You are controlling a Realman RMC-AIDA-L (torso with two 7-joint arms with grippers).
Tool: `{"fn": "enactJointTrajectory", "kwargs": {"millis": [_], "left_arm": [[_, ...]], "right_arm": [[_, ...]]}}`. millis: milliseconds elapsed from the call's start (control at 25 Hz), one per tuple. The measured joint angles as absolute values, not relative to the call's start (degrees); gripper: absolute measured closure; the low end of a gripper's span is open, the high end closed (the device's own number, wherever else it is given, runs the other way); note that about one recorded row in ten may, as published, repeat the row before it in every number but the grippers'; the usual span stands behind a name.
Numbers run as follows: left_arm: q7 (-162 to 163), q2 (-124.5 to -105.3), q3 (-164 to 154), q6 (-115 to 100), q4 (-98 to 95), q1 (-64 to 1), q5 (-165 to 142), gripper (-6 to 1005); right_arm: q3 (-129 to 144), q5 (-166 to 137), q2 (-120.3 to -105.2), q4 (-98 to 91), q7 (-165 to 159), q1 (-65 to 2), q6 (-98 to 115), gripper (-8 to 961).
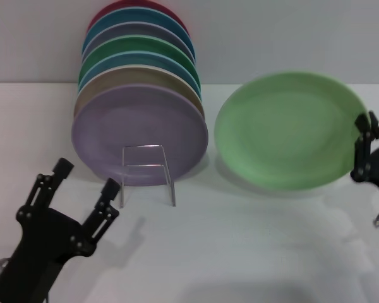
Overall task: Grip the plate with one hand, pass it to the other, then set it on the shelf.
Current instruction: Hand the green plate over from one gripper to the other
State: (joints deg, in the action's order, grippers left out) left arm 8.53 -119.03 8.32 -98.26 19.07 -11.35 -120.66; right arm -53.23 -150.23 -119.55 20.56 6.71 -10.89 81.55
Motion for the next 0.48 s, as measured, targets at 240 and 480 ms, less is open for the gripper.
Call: {"fn": "enactJointTrajectory", "kwargs": {"millis": [240,480], "left_arm": [[5.47,-119.07,7.33,-95.03,21.42,-12.01,-120.67,165],[1.98,-119.09,7.29,-89.64,23.84,-13.11,-120.67,165]], "right_arm": [[-47.83,-149.65,-119.86,25.50,9.07,-5.99,82.61,928],[-34.75,-139.04,-119.79,31.91,21.52,-3.21,82.81,927]]}}
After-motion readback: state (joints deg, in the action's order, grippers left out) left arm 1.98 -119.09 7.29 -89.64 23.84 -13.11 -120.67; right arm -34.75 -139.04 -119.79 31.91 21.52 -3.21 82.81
